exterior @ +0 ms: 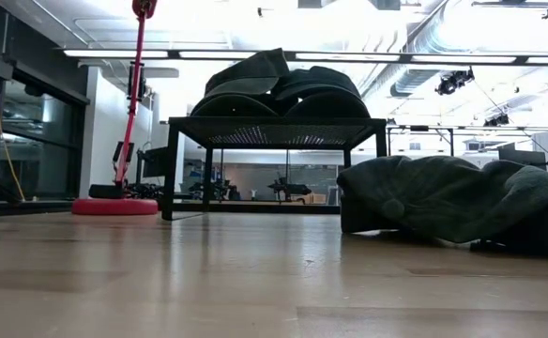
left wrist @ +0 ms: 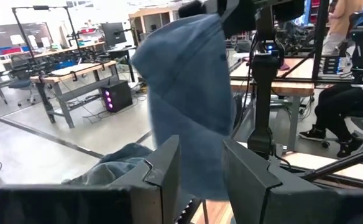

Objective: Pick & Place hat
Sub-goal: Stack the blue cap on top of the other blue cap on the shelf

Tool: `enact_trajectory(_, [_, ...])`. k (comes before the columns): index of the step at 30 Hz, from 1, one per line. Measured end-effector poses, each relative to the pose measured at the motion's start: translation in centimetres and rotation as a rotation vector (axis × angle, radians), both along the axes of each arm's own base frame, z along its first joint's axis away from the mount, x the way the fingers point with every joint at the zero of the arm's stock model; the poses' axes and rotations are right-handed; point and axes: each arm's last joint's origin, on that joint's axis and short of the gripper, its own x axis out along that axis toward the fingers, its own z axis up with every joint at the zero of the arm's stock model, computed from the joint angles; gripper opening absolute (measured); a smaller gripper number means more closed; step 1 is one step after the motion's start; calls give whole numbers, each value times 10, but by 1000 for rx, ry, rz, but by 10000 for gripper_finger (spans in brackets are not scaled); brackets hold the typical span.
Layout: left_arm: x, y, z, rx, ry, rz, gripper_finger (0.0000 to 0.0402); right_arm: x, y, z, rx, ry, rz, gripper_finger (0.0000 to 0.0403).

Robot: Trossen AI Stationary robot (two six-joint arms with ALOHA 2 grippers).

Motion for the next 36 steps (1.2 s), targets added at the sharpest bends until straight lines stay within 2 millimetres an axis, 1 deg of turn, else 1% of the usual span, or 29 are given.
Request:
enact_trajectory(6, [0,0,-1,0,4,-1,113,11,-18,-11,-10,81,10,20])
enact_trajectory(11, [0,0,-1,-15,-4,-3,113,20,-29,-18,-23,132,20,20])
enact_trajectory(18, [0,0,-1,-10,3,-12,113,17,-43,-20,-60,148,29,20])
enact_trajectory(30, [0,0,-3,4,24,-13,113,14,-63,-24,-137,170,173,20])
enact_trajectory(36, [0,-1,-5,-15,25,-35,113,12,-74,-28,-164,192,200,20])
